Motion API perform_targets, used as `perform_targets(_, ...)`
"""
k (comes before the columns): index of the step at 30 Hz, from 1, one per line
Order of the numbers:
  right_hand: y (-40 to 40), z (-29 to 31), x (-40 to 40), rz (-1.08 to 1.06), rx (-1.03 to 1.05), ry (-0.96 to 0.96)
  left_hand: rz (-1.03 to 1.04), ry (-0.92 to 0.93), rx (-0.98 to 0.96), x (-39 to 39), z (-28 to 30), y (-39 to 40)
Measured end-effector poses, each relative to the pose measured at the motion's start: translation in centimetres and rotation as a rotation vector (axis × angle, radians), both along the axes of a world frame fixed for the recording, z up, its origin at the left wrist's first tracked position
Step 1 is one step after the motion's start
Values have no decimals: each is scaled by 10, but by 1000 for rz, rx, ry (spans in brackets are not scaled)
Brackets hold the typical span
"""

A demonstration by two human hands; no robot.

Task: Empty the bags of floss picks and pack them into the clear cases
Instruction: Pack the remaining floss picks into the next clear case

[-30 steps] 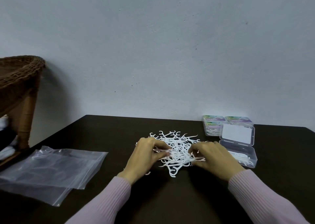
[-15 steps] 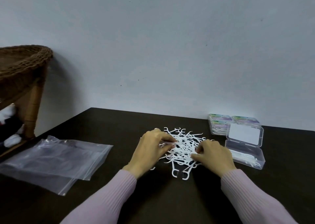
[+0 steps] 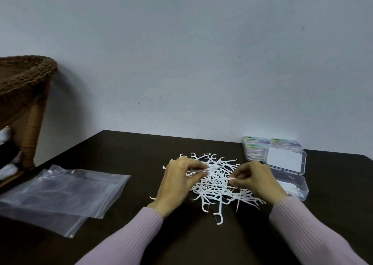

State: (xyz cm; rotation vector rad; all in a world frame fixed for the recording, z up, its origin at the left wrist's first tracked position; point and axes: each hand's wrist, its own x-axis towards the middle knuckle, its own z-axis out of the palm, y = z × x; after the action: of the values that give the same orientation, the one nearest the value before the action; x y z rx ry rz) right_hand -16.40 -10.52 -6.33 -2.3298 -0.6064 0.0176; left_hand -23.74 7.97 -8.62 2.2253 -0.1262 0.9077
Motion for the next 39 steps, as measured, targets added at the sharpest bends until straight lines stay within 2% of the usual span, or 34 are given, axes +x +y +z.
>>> perform_targets(3, -17, 9, 4, -34, 125, 12, 0, -19, -108, 7, 1, -7)
perform_targets(8, -47, 19, 14, -121, 273, 3, -69, -12, -164, 23, 6, -38)
perform_targets(12, -73, 22, 24, -281, 419, -53, -148, 11, -170, 41, 11, -68)
perform_targets(15, -88, 18, 31, -488, 596, -65, -186, 22, -212, 57, 15, -89)
perform_targets(20, -86, 1, 41, -648, 641, -23, -248, 68, -323, 80, 15, -123)
perform_targets(23, -84, -4, 47, -583, 593, 19, -287, 107, -291, 93, 10, -134)
perform_targets(27, -93, -1, 52, -408, 476, 184, -347, 145, -255, 103, 5, -143)
perform_targets(31, -107, 1, 60, -343, 461, 252, -380, 162, -259, 112, 6, -148)
perform_targets(39, -118, 1, 63, -269, 405, 193, -461, 239, -219, 118, 2, -152)
